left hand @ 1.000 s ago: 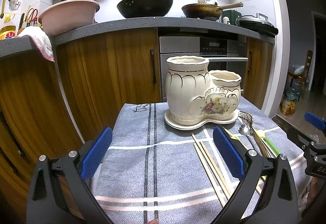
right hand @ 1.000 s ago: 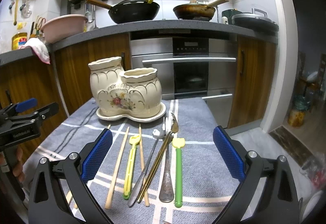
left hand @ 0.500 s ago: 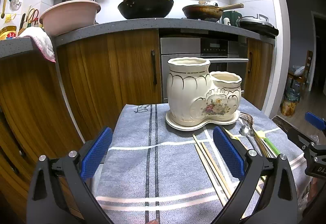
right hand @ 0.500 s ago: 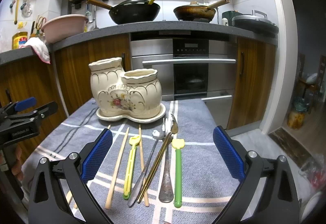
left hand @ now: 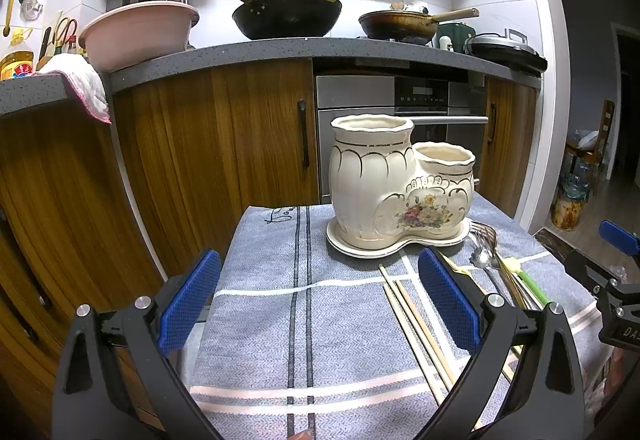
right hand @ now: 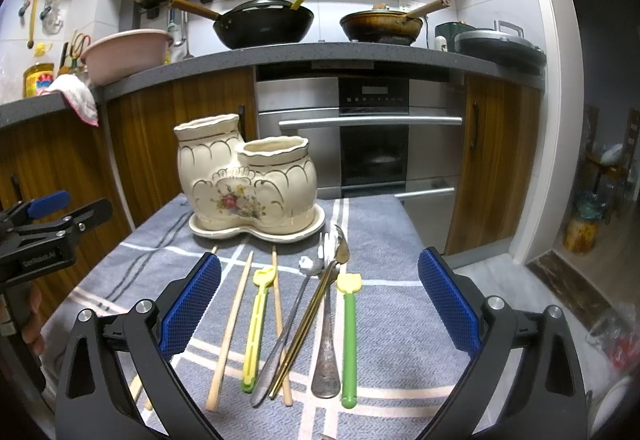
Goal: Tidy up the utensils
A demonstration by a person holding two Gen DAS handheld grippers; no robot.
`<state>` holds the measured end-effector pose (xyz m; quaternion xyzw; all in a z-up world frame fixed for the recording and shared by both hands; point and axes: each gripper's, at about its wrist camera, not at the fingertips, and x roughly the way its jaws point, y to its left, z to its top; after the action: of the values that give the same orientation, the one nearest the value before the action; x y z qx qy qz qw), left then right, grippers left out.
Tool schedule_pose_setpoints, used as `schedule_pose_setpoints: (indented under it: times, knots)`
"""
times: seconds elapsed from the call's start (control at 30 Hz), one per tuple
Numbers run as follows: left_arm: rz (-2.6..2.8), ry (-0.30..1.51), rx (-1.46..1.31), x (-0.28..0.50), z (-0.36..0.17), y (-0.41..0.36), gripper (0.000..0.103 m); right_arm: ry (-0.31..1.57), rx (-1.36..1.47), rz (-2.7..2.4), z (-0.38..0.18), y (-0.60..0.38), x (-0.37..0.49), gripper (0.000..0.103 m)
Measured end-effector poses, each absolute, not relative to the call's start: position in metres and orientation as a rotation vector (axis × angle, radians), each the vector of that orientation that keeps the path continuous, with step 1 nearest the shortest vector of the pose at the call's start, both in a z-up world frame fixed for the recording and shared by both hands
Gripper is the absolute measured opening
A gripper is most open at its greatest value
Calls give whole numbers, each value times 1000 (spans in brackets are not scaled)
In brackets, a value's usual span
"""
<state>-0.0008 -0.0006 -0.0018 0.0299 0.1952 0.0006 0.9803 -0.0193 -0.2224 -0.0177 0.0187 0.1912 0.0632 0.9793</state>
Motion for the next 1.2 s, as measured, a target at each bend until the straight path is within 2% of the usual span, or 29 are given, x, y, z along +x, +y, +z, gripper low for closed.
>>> schedule_pose_setpoints:
  times: [0.67,1.2]
  knots:
    - [-4,407,68,0,-3,-1,98,394,32,126,-18,-221,-19,98]
    - [-109,669,176,28,-39,-20,98,607,0,91,-36,-242,11,98]
